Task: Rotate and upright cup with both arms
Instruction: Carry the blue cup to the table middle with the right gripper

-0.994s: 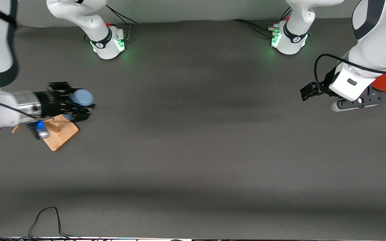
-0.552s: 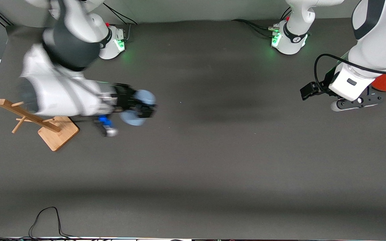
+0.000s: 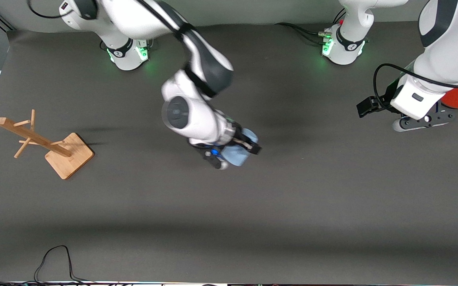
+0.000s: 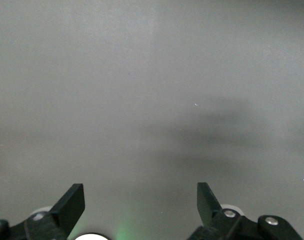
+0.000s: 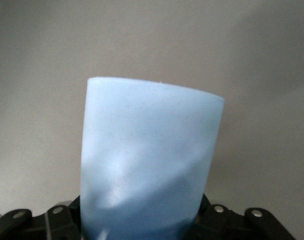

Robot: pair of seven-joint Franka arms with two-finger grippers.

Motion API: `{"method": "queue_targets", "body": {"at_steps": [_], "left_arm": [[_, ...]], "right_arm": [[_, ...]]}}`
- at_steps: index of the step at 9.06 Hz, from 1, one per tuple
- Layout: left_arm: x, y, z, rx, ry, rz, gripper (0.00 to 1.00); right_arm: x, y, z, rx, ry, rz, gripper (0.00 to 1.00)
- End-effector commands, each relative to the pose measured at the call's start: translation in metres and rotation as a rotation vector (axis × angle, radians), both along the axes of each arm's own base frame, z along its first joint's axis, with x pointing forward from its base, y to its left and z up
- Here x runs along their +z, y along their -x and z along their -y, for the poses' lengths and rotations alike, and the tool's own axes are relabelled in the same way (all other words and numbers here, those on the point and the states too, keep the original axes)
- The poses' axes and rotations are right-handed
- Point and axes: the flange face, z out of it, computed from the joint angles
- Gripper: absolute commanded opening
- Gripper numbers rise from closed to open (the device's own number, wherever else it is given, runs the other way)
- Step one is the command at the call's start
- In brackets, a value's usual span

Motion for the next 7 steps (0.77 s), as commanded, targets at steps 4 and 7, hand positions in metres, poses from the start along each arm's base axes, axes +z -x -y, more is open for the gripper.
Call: {"method": "queue_targets", "body": {"at_steps": [4, 7], "left_arm": [[0.008, -0.003, 0.004, 0.008, -0.007, 0.005, 1.00], [0.009, -0.005, 0.008, 0.004, -0.004, 0.006, 1.00]], "right_arm": [[-0.129, 0.036, -0.057, -0.010, 0.040, 0.145, 0.32], [-0.172, 0.054, -0.040, 0.039, 0.089, 0.231, 0.86]]}}
